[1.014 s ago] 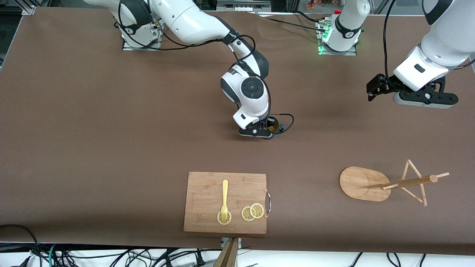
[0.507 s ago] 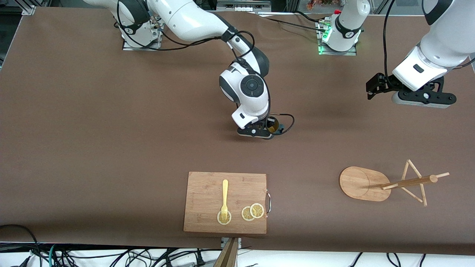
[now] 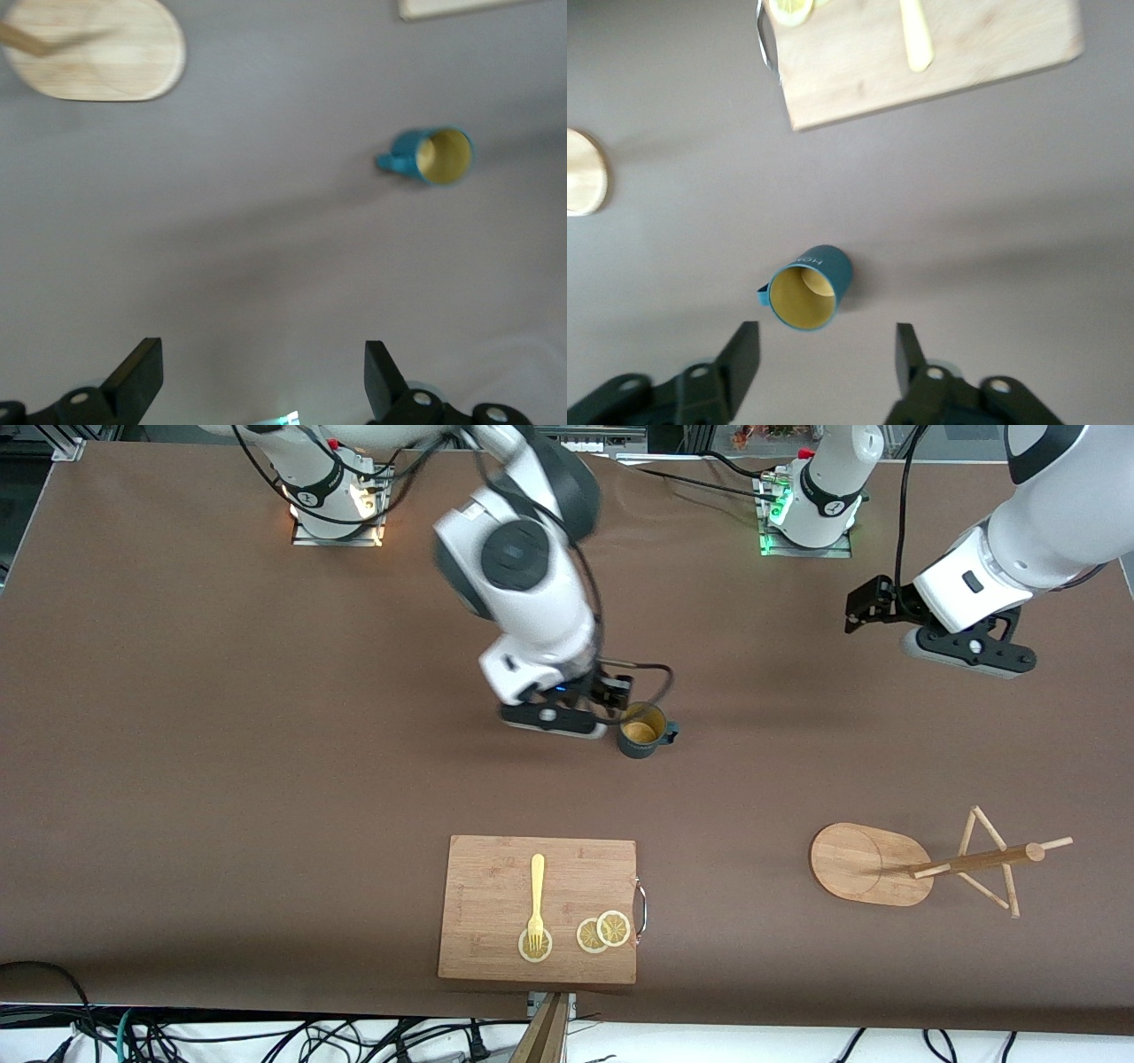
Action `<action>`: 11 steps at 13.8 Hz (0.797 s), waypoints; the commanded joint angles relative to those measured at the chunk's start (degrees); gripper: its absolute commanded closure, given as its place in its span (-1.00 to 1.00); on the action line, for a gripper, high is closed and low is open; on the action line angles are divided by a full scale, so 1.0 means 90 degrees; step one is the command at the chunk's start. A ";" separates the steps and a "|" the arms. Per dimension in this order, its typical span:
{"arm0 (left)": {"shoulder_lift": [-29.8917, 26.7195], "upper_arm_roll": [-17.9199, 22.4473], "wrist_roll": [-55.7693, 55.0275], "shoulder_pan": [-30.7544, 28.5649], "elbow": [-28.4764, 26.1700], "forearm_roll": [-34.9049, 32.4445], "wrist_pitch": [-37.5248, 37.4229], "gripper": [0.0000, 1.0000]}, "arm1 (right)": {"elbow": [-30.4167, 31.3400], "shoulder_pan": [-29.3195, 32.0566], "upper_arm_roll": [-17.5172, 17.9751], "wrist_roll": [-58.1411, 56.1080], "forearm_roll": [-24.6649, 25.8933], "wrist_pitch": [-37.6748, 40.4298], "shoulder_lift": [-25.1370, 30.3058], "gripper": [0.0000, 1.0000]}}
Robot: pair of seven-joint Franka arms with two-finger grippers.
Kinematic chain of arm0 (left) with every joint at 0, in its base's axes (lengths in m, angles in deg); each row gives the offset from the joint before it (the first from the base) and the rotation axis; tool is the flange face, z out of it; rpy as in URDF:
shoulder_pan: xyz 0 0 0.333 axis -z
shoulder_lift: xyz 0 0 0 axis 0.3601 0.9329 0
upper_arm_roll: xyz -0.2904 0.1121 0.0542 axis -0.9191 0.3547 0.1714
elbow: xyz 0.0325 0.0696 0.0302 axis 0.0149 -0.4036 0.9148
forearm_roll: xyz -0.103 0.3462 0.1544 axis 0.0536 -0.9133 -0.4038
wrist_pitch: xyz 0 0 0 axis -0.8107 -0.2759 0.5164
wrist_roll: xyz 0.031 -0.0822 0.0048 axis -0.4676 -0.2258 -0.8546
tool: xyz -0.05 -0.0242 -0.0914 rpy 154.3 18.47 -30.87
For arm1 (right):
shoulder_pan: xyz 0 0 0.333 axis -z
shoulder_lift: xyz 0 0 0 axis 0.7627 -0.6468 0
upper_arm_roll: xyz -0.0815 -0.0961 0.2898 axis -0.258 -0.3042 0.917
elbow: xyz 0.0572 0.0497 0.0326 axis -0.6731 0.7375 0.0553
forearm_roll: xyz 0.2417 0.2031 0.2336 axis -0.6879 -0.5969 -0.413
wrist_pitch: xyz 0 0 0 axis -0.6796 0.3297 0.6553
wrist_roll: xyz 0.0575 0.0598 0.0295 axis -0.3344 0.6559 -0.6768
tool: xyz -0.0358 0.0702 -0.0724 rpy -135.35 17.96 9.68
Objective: Pass cup and hang on rack
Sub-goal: 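Set the teal mug down upright and withdraw the right gripper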
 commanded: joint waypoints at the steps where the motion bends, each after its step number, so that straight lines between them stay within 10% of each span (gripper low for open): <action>1: 0.0342 -0.0027 0.1506 -0.0109 0.0071 0.0428 -0.0232 -1.00 | 0.0310 0.0892 0.0052 -0.1093 -0.0157 0.0978 0.1214 -1.00; 11: 0.2772 -0.0046 0.6388 -0.0119 0.0061 0.2584 0.1290 -1.00 | 0.1021 0.2204 -0.2253 -0.5598 -0.0245 0.2358 0.1833 -1.00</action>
